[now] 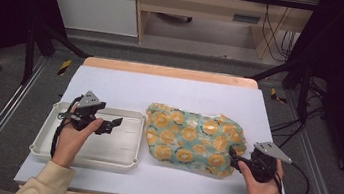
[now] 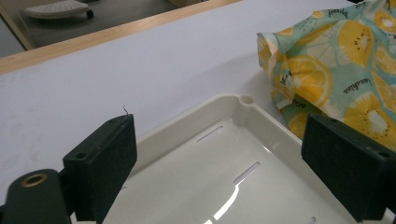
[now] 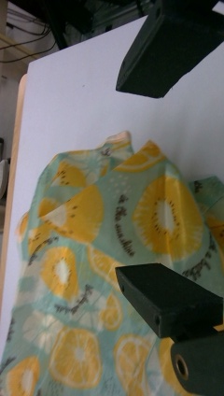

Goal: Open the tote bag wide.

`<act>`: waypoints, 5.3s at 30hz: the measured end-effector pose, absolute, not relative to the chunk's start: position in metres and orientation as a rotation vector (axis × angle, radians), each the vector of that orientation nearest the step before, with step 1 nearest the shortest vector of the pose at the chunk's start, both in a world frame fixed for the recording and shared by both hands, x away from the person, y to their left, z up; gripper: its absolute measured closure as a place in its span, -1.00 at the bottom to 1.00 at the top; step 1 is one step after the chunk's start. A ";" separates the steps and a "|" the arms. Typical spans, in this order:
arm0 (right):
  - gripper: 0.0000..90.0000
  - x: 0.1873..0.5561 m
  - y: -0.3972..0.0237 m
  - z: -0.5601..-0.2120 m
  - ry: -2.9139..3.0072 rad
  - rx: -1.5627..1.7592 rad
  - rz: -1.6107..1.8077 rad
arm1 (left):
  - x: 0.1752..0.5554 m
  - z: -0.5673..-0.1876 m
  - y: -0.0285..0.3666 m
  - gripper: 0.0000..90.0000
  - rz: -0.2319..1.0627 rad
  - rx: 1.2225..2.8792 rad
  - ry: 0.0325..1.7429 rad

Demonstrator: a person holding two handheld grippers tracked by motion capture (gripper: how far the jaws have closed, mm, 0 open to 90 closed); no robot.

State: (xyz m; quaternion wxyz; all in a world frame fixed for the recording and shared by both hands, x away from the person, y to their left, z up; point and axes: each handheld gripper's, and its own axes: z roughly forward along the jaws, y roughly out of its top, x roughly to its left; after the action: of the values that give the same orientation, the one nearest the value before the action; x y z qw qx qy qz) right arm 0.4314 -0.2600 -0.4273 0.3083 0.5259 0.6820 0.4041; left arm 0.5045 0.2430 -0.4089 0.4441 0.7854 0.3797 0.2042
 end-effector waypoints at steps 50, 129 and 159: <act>1.00 0.452 -0.209 -0.380 2.095 1.053 1.101 | 0.496 -0.402 0.226 -0.76 0.446 1.969 0.840; -0.29 0.460 -0.197 -0.380 2.213 1.177 0.977 | 0.448 -0.392 0.122 0.92 0.332 2.107 0.447; 0.97 0.385 -0.158 -0.406 2.293 0.867 1.317 | 0.458 -0.397 0.140 0.93 0.471 2.052 0.549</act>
State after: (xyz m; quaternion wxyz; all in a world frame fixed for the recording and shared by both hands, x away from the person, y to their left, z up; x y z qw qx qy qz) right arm 0.3853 -0.1575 -0.4057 0.1786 0.3067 0.8107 0.4657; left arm 0.4582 0.1402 -0.3971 0.4642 0.8354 0.2233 0.1919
